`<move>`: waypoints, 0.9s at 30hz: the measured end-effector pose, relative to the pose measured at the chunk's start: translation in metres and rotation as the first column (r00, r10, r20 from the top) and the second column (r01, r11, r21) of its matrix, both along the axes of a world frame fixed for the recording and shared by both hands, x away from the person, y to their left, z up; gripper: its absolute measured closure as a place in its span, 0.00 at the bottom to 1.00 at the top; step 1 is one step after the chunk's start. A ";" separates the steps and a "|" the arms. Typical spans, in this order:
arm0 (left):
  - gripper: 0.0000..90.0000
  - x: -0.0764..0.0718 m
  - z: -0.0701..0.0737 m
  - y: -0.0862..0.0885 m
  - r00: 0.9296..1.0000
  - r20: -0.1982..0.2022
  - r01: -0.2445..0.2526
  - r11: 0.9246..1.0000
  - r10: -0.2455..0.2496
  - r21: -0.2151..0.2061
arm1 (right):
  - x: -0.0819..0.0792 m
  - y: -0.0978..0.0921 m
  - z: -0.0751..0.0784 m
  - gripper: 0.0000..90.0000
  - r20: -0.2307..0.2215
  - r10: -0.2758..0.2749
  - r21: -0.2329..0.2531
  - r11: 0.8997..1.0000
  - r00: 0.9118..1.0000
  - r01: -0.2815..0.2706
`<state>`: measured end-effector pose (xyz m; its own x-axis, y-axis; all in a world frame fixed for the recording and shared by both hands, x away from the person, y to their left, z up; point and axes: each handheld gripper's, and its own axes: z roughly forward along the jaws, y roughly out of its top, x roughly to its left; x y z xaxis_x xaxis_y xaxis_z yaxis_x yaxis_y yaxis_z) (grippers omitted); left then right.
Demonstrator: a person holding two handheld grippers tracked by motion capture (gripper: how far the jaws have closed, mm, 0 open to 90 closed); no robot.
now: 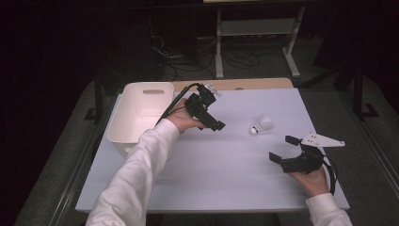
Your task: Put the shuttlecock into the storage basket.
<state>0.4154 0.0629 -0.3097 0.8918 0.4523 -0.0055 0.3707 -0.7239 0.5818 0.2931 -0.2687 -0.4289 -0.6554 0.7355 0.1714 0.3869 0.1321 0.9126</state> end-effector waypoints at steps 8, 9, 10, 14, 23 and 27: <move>0.02 0.005 -0.007 -0.019 0.999 -0.004 0.036 0.999 -0.036 0.005 | 0.000 -0.003 -0.001 0.00 0.001 -0.006 0.004 1.000 1.000 0.006; 0.02 0.006 -0.008 -0.021 0.999 -0.004 0.033 0.999 -0.033 0.002 | 0.000 -0.003 -0.001 0.00 -0.002 -0.007 0.004 1.000 1.000 0.007; 0.02 0.007 -0.009 -0.023 0.999 -0.006 0.034 0.999 -0.033 0.005 | 0.000 -0.003 -0.001 0.00 -0.002 -0.007 0.005 1.000 1.000 0.007; 0.02 0.010 -0.011 -0.031 0.999 -0.011 0.030 1.000 -0.030 0.005 | 0.000 -0.002 -0.001 0.00 -0.003 -0.001 -0.002 1.000 1.000 0.001; 0.02 0.016 -0.013 -0.043 0.999 -0.025 0.024 1.000 -0.024 0.001 | -0.001 -0.002 -0.001 0.00 -0.003 -0.002 0.008 1.000 1.000 0.002; 0.02 0.018 -0.015 -0.047 1.000 -0.019 0.020 1.000 -0.020 -0.003 | 0.000 -0.003 -0.002 0.00 -0.005 -0.007 0.007 1.000 1.000 0.007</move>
